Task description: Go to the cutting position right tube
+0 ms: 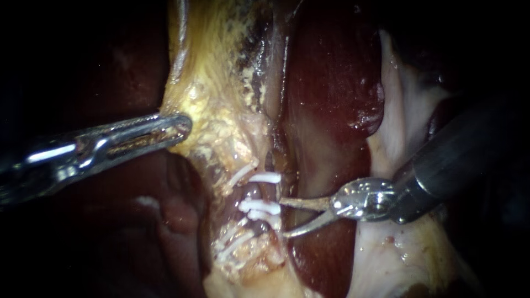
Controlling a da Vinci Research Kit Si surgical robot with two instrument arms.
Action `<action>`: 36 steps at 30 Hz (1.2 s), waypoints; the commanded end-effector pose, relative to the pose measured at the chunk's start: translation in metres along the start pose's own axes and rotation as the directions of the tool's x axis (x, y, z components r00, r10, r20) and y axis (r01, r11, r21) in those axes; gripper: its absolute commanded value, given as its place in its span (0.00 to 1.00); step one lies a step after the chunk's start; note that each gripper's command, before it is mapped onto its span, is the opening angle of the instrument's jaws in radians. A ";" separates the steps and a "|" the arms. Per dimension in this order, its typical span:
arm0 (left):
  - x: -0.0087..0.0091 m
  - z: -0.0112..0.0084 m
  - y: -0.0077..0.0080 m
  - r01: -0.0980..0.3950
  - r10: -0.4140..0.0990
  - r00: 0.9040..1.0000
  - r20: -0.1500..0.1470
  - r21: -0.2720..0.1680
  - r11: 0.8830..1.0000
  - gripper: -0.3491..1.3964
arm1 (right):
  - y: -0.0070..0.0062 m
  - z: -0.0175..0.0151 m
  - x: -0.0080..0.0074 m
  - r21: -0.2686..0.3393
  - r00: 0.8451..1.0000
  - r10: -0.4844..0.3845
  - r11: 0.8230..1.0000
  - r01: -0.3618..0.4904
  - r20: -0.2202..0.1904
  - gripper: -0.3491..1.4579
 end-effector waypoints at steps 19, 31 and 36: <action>0.0001 -0.0001 0.0000 -0.001 0.001 1.000 0.000 -0.001 1.000 0.00 | 0.0020 0.0021 0.0020 0.042 0.995 0.092 0.995 -0.090 -0.041 0.90; 0.0001 -0.0001 0.0000 0.000 0.000 1.000 0.001 -0.001 1.000 0.00 | 0.0022 0.0035 0.0030 0.118 0.997 0.062 0.991 -0.058 -0.034 0.80; 0.0001 -0.0001 0.0000 0.000 0.000 1.000 0.001 -0.001 1.000 0.00 | 0.0024 0.0045 0.0037 0.118 0.997 0.061 0.991 -0.055 -0.044 0.79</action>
